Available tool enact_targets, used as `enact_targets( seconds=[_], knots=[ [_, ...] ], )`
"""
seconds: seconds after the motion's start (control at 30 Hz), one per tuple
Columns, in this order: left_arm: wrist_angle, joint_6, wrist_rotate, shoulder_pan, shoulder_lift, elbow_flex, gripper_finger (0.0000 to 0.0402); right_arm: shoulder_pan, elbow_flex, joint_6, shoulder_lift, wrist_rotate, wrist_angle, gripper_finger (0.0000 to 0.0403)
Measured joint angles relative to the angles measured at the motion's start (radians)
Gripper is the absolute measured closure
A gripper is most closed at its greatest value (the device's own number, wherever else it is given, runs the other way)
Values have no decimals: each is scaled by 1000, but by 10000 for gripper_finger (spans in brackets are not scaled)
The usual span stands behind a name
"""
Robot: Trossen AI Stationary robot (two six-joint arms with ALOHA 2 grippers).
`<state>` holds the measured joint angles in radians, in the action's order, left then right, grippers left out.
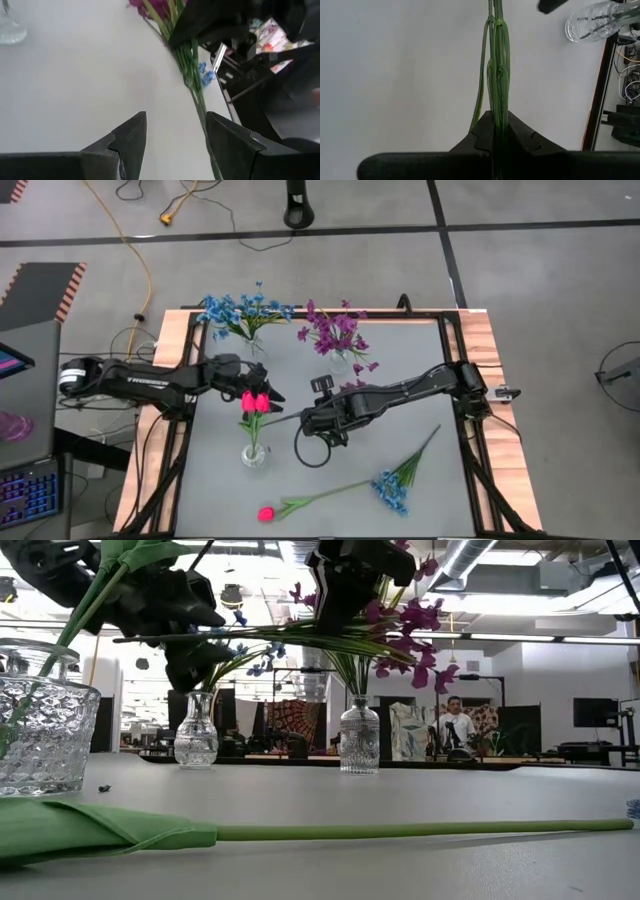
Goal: Sort flowers into vase by color
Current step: Put the violet flower into the top right transparent vase
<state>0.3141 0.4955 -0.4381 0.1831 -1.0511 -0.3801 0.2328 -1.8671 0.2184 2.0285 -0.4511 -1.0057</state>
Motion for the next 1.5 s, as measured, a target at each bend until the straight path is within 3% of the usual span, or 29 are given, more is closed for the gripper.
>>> enact_targets(
  seconds=[0.67, 1.2, 1.5],
  knots=[
    [59, 25, 7, -74, -29, 0, 214, -22, 0, -8, 0, 0, 61, 349],
    [58, 16, 42, -75, -29, 0, 385, -22, 0, -9, 0, 0, 61, 349],
    [57, 0, 43, -75, -29, 0, 394, -22, 0, -9, 0, 1, 64, 349]
  ],
)
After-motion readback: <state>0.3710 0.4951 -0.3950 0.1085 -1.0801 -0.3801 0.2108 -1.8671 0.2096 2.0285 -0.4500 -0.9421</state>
